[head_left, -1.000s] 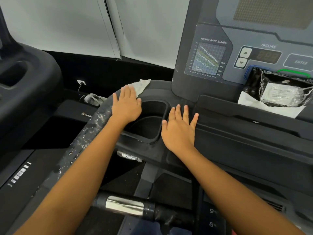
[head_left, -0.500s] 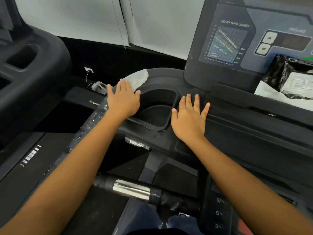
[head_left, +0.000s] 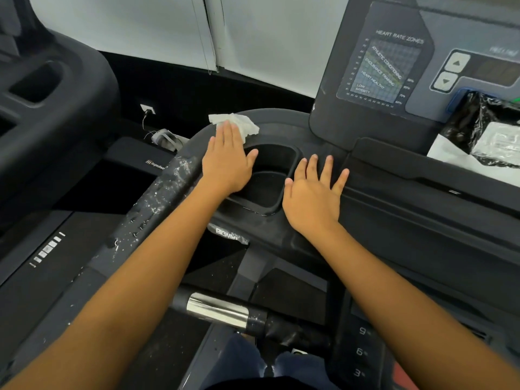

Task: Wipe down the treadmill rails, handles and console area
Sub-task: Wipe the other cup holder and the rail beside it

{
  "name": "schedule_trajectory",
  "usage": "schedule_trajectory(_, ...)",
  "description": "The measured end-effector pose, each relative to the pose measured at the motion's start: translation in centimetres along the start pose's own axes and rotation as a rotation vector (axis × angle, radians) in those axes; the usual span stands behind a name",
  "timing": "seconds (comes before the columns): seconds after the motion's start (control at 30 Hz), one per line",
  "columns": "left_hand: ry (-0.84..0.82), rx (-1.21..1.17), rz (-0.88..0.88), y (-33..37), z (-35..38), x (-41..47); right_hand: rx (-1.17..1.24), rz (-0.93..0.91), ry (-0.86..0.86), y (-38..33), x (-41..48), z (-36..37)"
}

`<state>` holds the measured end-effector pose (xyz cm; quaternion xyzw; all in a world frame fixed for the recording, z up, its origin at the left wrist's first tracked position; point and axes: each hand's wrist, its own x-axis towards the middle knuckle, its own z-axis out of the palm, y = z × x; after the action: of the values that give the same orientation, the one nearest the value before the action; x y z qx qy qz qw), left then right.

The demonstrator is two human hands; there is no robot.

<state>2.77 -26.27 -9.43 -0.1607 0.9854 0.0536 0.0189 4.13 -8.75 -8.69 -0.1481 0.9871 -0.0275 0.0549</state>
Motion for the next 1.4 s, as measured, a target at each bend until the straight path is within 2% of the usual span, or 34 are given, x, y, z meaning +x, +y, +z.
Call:
schedule_trajectory(0.13,-0.001,-0.024,-0.23,-2.0,0.5,-5.1,0.025,-0.079,0.011,-0.3,-0.5,0.2)
schedule_trajectory(0.3,0.054,-0.041,-0.269,-3.6,0.1,-3.9,0.046,-0.097,0.018,-0.4,-0.5,0.5)
schedule_trajectory(0.4,0.09,-0.034,-0.073,-3.5,-0.2,0.3,0.054,-0.086,0.033,-0.6,-0.5,0.5)
schedule_trajectory(0.6,0.077,-0.085,0.543,5.1,0.4,2.7,0.091,-0.076,0.071,-0.6,-0.4,0.5)
schedule_trajectory(0.7,0.05,-0.212,0.677,6.5,0.2,2.6,0.101,-0.072,0.075,-0.5,-0.3,0.6)
schedule_trajectory(0.87,0.213,-0.267,0.573,4.3,0.3,1.8,0.1,-0.07,0.053,-0.3,-0.3,0.4)
schedule_trajectory(1.03,0.285,-0.094,0.183,-1.4,-1.1,1.2,0.104,-0.073,0.04,-0.4,-0.4,0.4)
schedule_trajectory(1.13,0.339,-0.088,0.009,-4.5,-1.5,-1.7,0.095,-0.074,0.028,-0.4,-0.3,0.3)
schedule_trajectory(1.3,0.158,0.04,-0.184,-6.4,-0.9,-4.6,0.085,-0.071,0.022,-0.4,-0.3,0.3)
schedule_trajectory(1.4,0.098,0.011,-0.278,-7.0,-1.5,-3.6,0.09,-0.07,0.022,-0.4,-0.2,0.3)
